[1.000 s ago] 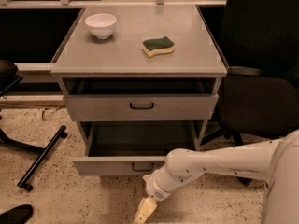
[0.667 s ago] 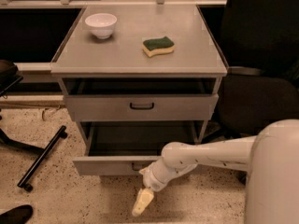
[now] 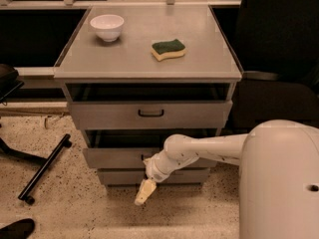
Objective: Close middle drawer
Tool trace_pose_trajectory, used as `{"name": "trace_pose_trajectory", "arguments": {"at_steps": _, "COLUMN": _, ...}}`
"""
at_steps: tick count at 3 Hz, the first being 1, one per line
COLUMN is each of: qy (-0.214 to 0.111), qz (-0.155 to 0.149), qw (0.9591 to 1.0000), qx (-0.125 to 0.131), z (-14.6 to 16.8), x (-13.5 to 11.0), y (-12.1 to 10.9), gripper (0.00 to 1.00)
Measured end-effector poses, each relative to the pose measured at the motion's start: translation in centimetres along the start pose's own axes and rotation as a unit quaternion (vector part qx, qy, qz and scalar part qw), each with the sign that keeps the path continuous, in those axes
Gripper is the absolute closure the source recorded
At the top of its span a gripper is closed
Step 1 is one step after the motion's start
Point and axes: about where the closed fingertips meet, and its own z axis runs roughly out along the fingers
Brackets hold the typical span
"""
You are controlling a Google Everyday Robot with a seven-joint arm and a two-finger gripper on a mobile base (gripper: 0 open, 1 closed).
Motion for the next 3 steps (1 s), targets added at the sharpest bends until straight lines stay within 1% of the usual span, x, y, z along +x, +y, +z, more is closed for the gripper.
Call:
{"name": "trace_pose_trajectory", "arguments": {"at_steps": 1, "qy": 0.0, "qz": -0.013, "qw": 0.9999, "qx": -0.004, "z": 0.8, "x": -0.5, "y": -1.5, "gripper": 0.0}}
{"name": "trace_pose_trajectory", "arguments": {"at_steps": 2, "qy": 0.009, "qz": -0.035, "qw": 0.9993, "qx": -0.005, "z": 2.2, "x": -1.4, "y": -5.2, "gripper": 0.0}}
{"name": "trace_pose_trajectory", "arguments": {"at_steps": 3, "qy": 0.007, "qz": -0.049, "qw": 0.9987, "qx": 0.007, "z": 2.9, "x": -2.7, "y": -8.6, "gripper": 0.0}}
